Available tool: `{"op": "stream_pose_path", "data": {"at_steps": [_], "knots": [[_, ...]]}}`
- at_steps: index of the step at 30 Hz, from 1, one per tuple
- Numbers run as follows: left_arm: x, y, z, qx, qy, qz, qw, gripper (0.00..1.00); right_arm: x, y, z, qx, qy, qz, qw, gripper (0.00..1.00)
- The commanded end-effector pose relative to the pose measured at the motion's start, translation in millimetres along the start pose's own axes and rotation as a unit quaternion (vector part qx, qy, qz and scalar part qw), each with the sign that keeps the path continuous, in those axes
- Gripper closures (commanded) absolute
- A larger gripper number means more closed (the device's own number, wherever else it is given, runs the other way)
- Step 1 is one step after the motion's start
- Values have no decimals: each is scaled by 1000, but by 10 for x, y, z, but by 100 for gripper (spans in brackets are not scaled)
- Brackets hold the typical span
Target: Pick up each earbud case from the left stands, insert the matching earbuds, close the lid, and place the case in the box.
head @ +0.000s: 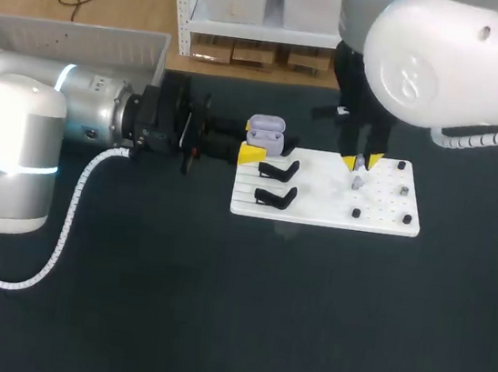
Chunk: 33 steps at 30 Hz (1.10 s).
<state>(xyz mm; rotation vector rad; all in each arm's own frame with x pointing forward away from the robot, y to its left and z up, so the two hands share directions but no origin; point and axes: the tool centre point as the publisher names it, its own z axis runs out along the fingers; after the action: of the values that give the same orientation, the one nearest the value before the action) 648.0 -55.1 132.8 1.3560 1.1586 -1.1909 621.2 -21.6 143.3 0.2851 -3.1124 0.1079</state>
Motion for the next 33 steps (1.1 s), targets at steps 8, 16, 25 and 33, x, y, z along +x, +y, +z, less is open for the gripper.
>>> {"op": "stream_pose_path", "data": {"at_steps": [8, 16, 25, 33], "knots": [[10, -2, -1, -1, -1, 1, 1000, 100, 31, -11, 2, 0, -4, 1, 1000, 100], [10, -2, -1, -1, -1, 1, 1000, 100, -35, 148, -287, -1, 8, 66, 998, 100], [10, -2, -1, -1, -1, 1, 1000, 100, -89, 419, -618, -29, 18, 152, 988, 100], [10, -2, -1, -1, -1, 1, 1000, 100, -165, 606, -625, -41, 41, 202, 978, 100]]}}
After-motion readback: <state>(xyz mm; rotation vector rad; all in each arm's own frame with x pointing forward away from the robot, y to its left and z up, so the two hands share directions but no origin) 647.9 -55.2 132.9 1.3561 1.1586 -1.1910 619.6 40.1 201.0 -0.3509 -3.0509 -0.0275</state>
